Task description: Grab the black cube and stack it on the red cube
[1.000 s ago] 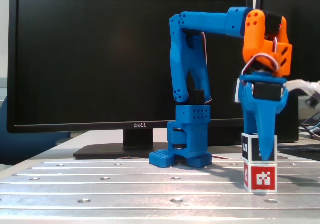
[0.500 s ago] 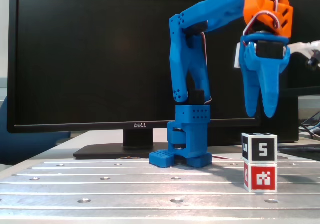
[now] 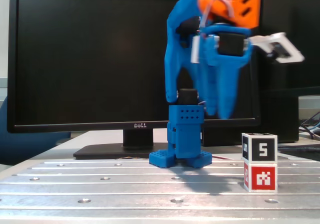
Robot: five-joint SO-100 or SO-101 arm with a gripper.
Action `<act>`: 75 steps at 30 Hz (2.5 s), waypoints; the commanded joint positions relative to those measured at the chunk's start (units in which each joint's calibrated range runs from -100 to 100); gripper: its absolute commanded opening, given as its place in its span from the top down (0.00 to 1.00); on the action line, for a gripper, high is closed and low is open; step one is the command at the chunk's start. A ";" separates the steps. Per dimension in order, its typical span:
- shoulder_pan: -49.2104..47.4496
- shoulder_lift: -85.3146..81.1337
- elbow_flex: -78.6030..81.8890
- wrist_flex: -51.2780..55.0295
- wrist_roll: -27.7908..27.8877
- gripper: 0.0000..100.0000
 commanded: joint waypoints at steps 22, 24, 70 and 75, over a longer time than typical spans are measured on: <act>11.53 -20.92 27.26 -21.54 6.97 0.86; 11.53 -24.42 31.15 -23.59 6.97 0.86; 12.12 -91.59 86.87 -34.88 1.71 0.99; 12.19 -91.34 87.32 -34.03 1.71 0.99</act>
